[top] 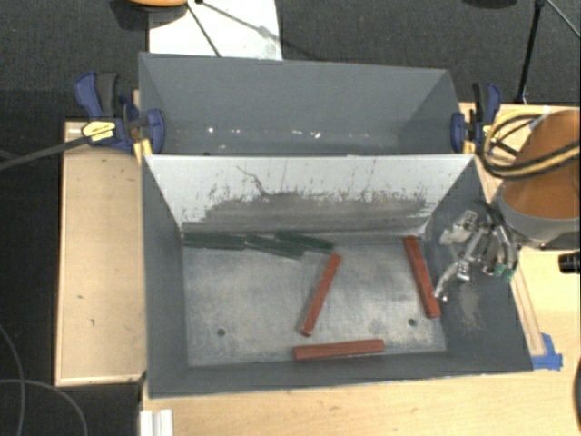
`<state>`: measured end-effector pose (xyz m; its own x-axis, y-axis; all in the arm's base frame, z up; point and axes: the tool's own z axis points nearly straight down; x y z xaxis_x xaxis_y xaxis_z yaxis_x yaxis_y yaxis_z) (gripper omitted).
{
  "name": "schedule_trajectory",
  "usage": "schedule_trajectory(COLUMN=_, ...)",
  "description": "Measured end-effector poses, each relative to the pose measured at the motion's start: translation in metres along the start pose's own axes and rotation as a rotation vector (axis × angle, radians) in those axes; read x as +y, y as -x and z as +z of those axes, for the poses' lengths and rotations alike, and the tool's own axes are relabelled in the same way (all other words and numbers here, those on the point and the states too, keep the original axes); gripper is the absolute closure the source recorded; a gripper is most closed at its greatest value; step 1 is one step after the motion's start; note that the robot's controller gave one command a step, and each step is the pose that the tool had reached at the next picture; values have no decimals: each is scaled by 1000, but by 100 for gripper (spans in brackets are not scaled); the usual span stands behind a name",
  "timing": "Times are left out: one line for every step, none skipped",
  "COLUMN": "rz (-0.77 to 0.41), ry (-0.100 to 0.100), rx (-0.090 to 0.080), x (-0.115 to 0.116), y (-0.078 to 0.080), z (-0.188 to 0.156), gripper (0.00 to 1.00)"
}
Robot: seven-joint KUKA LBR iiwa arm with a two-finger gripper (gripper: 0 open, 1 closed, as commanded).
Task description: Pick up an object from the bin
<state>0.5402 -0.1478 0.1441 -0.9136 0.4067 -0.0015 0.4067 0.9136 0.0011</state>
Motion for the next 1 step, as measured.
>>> schedule_trajectory(rz=354, ry=2, rx=-5, x=27, y=17, z=54, gripper=0)
